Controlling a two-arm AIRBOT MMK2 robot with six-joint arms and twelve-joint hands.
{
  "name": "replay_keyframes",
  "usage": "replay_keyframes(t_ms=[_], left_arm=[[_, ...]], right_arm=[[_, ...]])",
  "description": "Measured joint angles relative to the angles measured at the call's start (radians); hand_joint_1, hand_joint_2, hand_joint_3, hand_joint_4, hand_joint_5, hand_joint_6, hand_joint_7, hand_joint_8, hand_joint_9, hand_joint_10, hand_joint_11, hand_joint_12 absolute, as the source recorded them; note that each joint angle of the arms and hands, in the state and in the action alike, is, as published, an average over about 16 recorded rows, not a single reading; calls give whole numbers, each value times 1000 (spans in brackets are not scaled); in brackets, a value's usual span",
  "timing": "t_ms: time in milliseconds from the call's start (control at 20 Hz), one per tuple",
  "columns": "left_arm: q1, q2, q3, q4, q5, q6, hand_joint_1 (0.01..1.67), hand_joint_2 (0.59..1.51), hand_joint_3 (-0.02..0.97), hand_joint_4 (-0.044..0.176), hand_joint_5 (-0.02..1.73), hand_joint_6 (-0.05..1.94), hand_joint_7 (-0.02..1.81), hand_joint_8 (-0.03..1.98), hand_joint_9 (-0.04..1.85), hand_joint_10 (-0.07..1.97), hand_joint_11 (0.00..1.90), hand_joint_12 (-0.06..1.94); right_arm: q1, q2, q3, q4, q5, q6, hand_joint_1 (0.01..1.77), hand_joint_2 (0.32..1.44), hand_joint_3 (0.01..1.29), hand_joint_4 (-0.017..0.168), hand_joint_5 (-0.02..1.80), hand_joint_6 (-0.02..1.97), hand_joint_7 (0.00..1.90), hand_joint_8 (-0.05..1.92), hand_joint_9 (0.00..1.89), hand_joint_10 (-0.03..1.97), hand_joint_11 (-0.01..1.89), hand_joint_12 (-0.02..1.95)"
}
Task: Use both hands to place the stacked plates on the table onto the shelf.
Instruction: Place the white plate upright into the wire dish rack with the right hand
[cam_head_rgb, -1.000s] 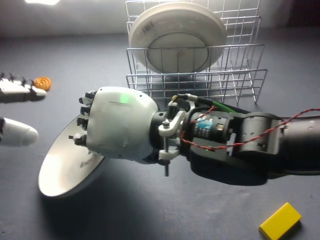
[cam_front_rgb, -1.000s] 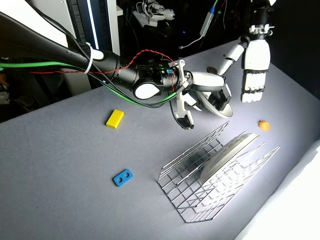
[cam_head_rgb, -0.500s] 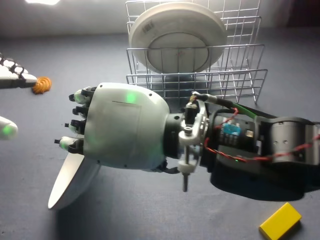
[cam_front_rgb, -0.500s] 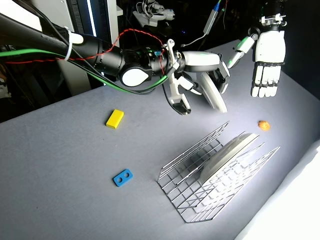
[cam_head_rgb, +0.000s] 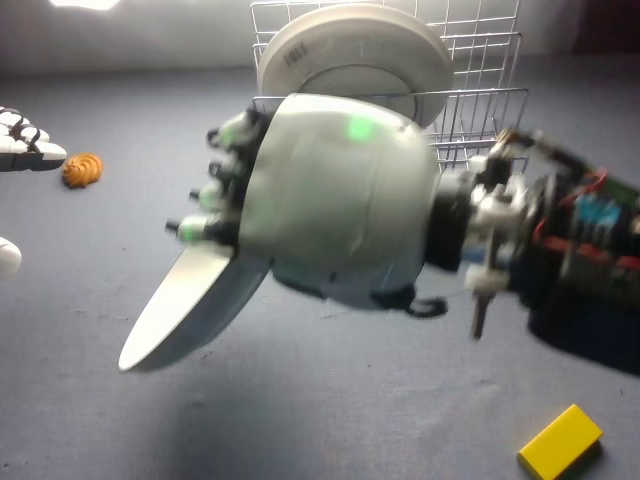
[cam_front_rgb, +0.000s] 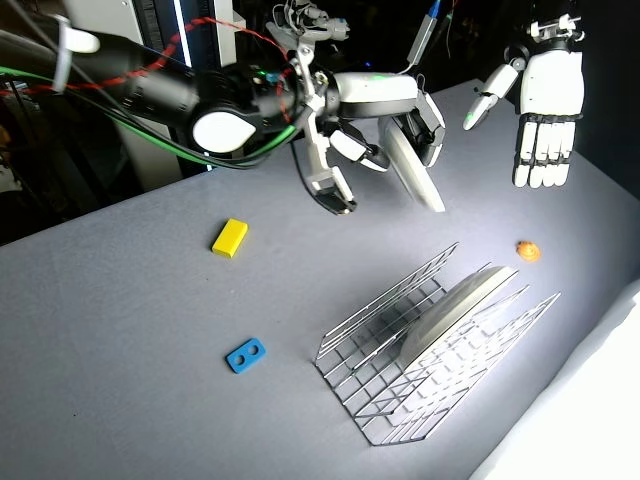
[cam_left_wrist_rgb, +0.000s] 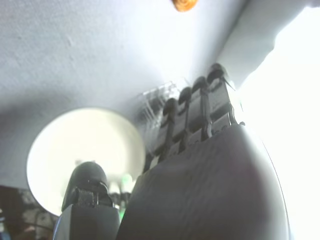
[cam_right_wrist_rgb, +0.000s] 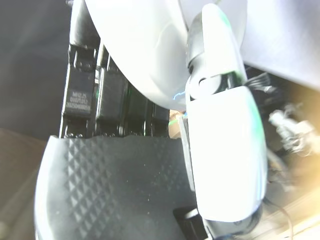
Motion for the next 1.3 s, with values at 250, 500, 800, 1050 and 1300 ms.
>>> replay_keyframes(t_ms=[250,500,800,1050,1300], left_arm=[[-17,6,4,43,-59,6,15,1139,21,7,30,19,20,8,18,-70,13,10],[-33,9,12,93,-175,40,19,1142,22,7,29,18,20,8,16,-70,13,10],[-62,13,15,142,-386,117,22,1145,22,7,34,18,18,8,15,-70,14,10],[-108,21,-2,157,-550,181,22,1147,22,6,31,18,18,9,18,-70,15,10],[-160,30,-25,165,-675,217,22,1148,22,5,30,18,19,9,21,-70,15,10]], right_arm=[[87,102,-41,109,-72,92,1171,1050,13,0,733,1263,925,1190,1048,568,844,1099],[175,171,-53,238,-155,159,1171,1050,13,0,733,1274,929,1170,1040,618,882,1120],[236,214,-48,375,-222,182,1171,1050,13,-1,735,1284,944,1125,1074,555,928,1121],[248,227,-27,480,-246,183,1175,1056,12,-1,750,1265,950,1126,1067,587,932,1149],[241,227,4,557,-252,184,1187,1069,12,-4,756,1234,944,1139,1038,619,919,1159]])
